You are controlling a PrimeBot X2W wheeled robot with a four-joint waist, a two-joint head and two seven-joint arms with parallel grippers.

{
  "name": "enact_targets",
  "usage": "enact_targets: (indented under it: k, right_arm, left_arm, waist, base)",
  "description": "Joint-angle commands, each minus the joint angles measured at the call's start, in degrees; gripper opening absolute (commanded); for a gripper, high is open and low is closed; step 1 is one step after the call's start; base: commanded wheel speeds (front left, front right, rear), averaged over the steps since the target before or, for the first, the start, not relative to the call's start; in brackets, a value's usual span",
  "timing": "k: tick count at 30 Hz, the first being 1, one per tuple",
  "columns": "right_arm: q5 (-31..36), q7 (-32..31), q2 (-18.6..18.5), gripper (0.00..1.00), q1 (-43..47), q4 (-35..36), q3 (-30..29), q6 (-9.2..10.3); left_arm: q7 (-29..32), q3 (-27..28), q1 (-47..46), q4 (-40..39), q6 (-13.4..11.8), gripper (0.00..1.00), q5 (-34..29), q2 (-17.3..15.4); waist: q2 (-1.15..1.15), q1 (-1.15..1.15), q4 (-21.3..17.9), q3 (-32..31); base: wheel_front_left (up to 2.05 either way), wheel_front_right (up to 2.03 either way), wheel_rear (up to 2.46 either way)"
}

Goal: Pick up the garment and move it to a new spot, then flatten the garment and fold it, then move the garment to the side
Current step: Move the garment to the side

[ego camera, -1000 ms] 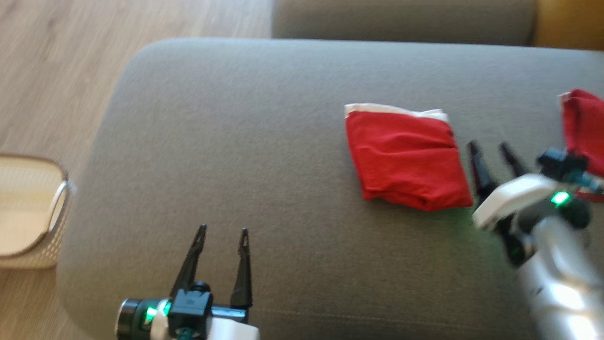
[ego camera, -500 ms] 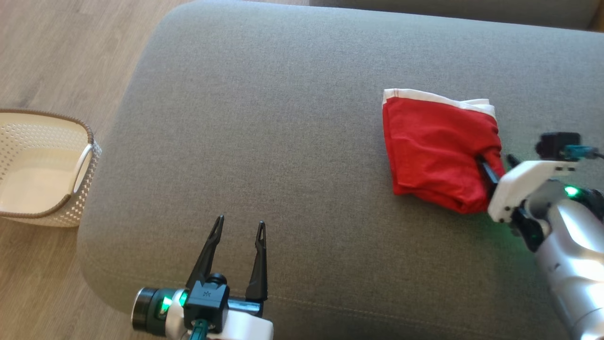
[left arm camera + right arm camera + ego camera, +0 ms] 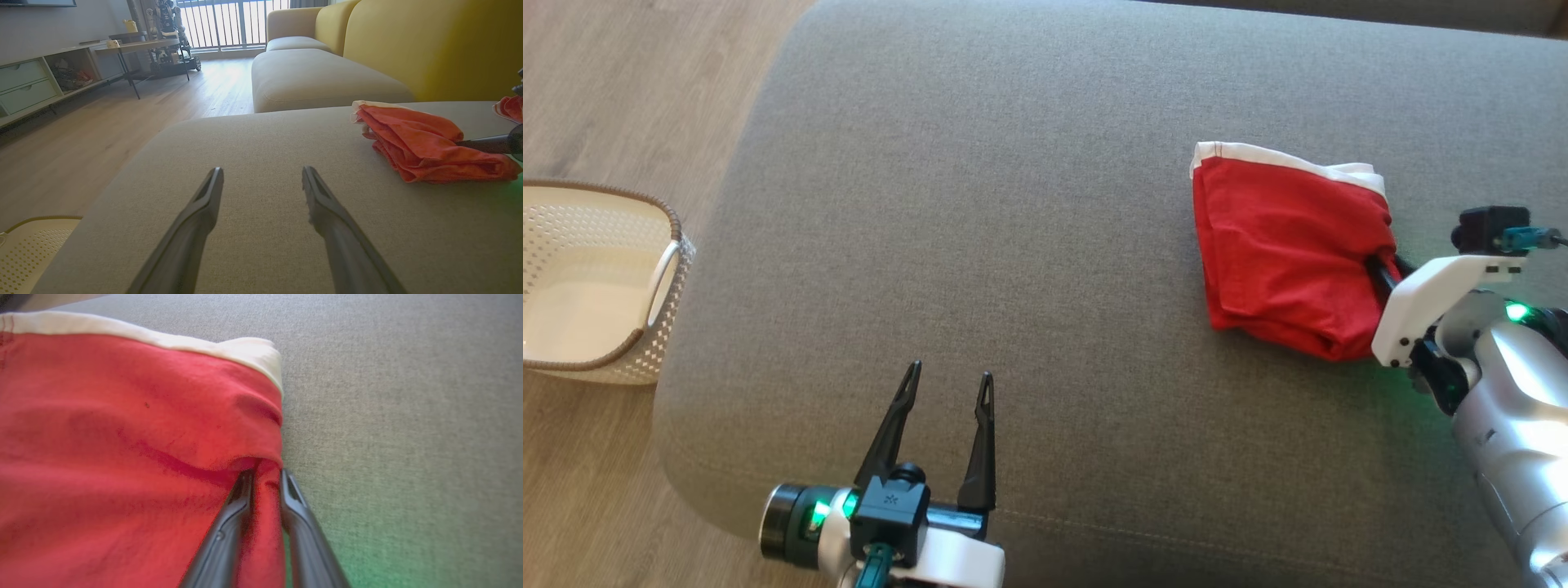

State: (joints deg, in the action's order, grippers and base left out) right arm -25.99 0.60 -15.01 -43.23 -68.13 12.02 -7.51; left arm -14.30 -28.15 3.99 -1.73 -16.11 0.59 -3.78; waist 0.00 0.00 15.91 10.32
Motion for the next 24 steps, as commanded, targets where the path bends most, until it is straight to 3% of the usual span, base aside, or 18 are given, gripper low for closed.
enact_targets:
  k: [1,2,10,24]
  right_arm:
    - [-0.5,-0.2,0.4,0.15,-0.7,0.5,1.7,0.02]
    - [-0.7,0.1,0.3,0.0,-0.8,0.5,2.2,0.02]
    - [-0.2,4.2,-2.7,0.0,-3.1,1.0,5.3,0.02]
    - [3.0,9.5,-12.9,0.0,-11.6,-3.0,4.1,0.02]
  left_arm:
    - [-0.7,1.3,-2.1,-1.5,0.0,1.0,-0.2,0.3]
    - [-0.7,1.4,-2.1,-1.4,-0.1,1.0,-0.2,0.3]
    - [-0.7,1.9,-1.9,-1.8,-0.7,1.0,0.1,0.4]
    - [-0.7,2.0,-3.7,-2.5,-0.9,1.0,-0.4,0.1]
  waist:
    - [0.0,0.0,0.0,0.0]
    - [0.0,0.0,-0.1,-0.1]
    - [0.0,0.0,-3.8,-1.0]
    - [0.0,0.0,-10.8,1.4]
  base:
    - [0.0,0.0,0.0]
    - [0.0,0.0,0.0]
    - [0.0,0.0,0.0]
    - [0.0,0.0,0.0]
